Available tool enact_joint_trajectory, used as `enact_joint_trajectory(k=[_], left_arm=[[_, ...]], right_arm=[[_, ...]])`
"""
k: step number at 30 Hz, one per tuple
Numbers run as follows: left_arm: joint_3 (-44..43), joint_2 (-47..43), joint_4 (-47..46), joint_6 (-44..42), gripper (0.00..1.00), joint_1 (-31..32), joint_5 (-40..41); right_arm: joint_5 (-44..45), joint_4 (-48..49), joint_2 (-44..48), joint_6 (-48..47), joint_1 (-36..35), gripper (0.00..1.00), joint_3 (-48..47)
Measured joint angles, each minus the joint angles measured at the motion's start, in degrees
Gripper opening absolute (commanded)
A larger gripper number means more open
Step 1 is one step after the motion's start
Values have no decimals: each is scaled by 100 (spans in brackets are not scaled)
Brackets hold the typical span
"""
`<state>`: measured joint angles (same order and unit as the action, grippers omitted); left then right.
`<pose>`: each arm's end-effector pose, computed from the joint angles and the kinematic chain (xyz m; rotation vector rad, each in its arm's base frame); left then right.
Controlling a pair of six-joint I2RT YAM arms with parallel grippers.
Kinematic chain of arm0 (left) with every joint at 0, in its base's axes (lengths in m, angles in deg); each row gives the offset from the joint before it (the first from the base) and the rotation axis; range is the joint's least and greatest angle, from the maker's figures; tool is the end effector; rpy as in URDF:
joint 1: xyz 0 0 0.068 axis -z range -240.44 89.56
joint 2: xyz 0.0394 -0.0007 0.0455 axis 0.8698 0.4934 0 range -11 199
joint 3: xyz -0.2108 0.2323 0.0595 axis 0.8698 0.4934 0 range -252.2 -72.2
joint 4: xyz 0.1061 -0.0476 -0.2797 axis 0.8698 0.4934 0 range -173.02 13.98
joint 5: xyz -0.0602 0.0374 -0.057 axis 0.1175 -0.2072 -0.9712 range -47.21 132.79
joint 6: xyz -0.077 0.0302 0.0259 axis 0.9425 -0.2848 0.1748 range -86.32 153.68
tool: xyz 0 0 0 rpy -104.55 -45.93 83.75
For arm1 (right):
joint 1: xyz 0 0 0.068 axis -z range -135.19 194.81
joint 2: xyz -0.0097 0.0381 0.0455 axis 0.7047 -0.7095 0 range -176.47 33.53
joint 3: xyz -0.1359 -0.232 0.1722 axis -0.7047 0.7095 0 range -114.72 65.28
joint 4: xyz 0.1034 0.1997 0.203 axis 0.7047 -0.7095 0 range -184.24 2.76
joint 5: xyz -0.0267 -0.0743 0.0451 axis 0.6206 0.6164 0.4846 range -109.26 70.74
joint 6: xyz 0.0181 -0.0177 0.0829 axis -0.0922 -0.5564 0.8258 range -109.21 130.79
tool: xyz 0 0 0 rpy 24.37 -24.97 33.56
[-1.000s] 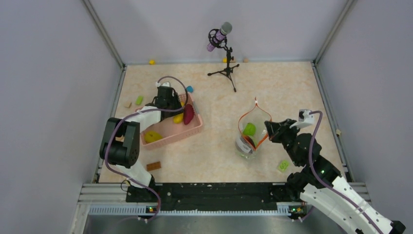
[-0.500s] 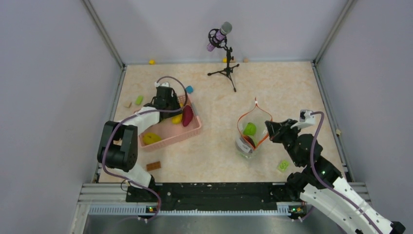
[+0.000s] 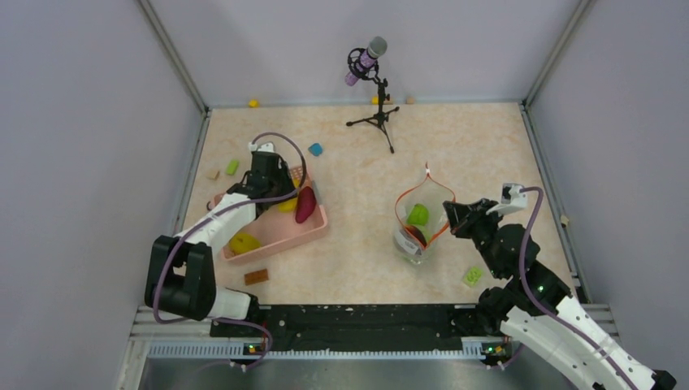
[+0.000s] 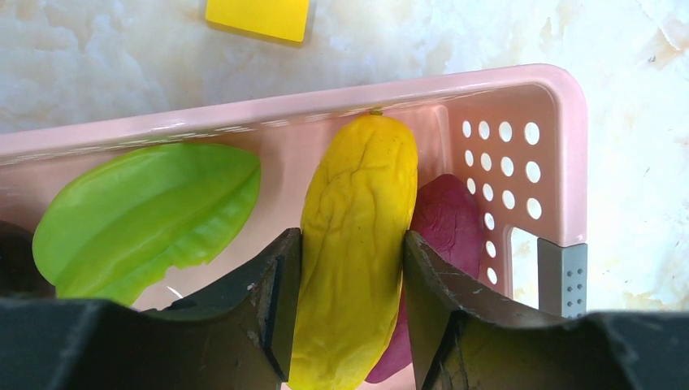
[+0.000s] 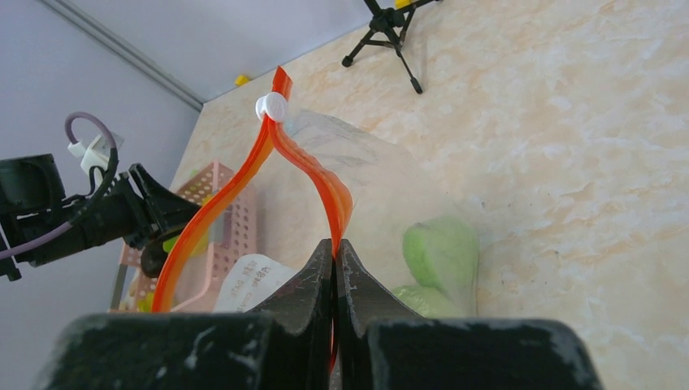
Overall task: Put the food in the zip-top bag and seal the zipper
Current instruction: Pick up the fake fruit from the bin.
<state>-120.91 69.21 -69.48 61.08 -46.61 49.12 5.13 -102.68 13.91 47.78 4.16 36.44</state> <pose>0.3427 -0.0756 0.2147 -0.3327 2.3382 -0.2218 0.1305 0.0702 0.3081 0.2721 1.6914 0.6625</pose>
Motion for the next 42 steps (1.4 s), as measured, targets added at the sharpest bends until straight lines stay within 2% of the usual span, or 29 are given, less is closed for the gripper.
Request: enact_joint_trajectory(k=[6, 13, 21, 29, 38, 42], left_arm=[[11, -11, 157, 50, 0, 0, 2], [7, 540, 393, 369, 0, 11, -72], [81, 544, 323, 763, 0, 173, 109], [319, -365, 1021, 1071, 0, 647, 492], [341, -1141, 1550, 1314, 0, 787, 824], [354, -1757, 1624, 1314, 0, 914, 879]], right_arm=[[-2, 0, 13, 2, 0, 0, 0], [0, 0, 13, 2, 0, 0, 0], [4, 0, 13, 2, 0, 0, 0], [50, 7, 13, 2, 0, 0, 35], [61, 7, 13, 2, 0, 0, 35], [61, 7, 13, 0, 0, 0, 35]])
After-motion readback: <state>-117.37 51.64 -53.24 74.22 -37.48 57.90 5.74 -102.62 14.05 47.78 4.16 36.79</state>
